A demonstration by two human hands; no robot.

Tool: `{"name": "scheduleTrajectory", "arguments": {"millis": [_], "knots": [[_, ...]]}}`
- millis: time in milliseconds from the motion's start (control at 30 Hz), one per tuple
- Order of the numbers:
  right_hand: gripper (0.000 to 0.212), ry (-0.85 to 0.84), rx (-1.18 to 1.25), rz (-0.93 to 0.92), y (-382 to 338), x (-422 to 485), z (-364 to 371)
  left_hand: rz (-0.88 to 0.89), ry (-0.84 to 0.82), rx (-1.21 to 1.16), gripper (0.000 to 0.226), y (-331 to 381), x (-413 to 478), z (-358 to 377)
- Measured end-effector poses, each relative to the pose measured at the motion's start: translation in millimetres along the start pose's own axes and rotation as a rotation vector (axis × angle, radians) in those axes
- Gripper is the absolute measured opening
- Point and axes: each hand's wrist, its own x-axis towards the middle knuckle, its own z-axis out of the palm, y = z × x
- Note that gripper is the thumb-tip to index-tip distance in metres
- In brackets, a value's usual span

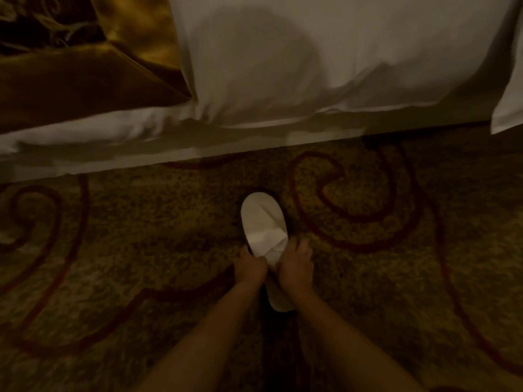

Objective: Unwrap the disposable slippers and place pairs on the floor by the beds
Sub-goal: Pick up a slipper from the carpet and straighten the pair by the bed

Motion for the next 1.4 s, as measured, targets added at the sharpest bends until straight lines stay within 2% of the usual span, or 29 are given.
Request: {"name": "scheduleTrajectory", "arguments": {"millis": [100,267,367,467,533,633,700,733,800,867,933,1067,1167,1300,1367,1400], "knots": [[0.081,0.027,0.190,0.031,11.3,8.5,-3.7,-0.030,0.048,-0.016,0.061,-2.4,5.3,3.4],[0.076,0.116,0.411,0.159,29.8,27.8,-18.0,-0.035,0.070,-0.050,0.067,-5.2,7.1,8.5],[0.074,0.177,0.341,0.200,50.8,41.6,-34.2,-0.021,0.046,-0.087,0.072,-6.8,6.9,9.8],[0.068,0.157,0.143,0.208,60.7,45.6,-42.9,0.000,0.037,-0.121,0.070,-7.3,8.0,8.2],[0.058,0.253,-0.027,0.110,51.3,39.2,-41.8,0.016,0.025,-0.207,0.059,-8.9,8.0,5.1],[0.047,0.326,-0.082,-0.238,17.3,20.2,-31.3,0.012,0.033,-0.333,0.043,-9.8,3.9,-1.6],[0.041,0.288,-0.104,-0.429,-7.4,3.0,-19.7,-0.040,0.039,-0.490,0.045,-6.5,1.4,-7.7],[0.040,0.244,-0.118,-0.468,-17.4,-4.6,-14.5,-0.055,0.032,-0.586,0.045,-3.9,0.4,-11.4],[0.043,0.108,-0.016,-0.390,-29.3,-9.6,-7.7,-0.030,0.034,-0.673,0.042,1.5,-1.5,-20.5],[0.042,-0.063,0.305,-0.257,-37.4,-6.6,-12.7,0.057,0.036,-0.649,0.035,5.2,-4.8,-27.3],[0.045,-0.185,0.572,-0.201,-41.7,0.7,-19.9,0.127,0.011,-0.673,0.027,7.0,-11.4,-29.1],[0.050,-0.314,0.646,-0.150,-42.5,11.1,-24.9,0.152,-0.103,-0.785,0.032,6.4,-21.4,-26.5],[0.050,-0.384,0.623,-0.196,-41.0,11.6,-17.4,0.161,-0.066,-0.645,0.035,3.2,-23.3,-28.9],[0.034,-0.311,0.497,-0.282,-34.8,14.4,-8.0,0.159,0.029,-0.446,0.030,-2.8,-6.7,-44.5],[0.033,-0.336,0.447,-0.308,-30.6,19.3,-9.7,0.220,0.201,-0.312,0.033,-1.7,6.2,-61.2],[0.033,-0.384,0.409,-0.334,-28.9,21.5,-12.4,0.276,0.317,-0.163,0.037,-0.8,11.8,-72.5]]}}
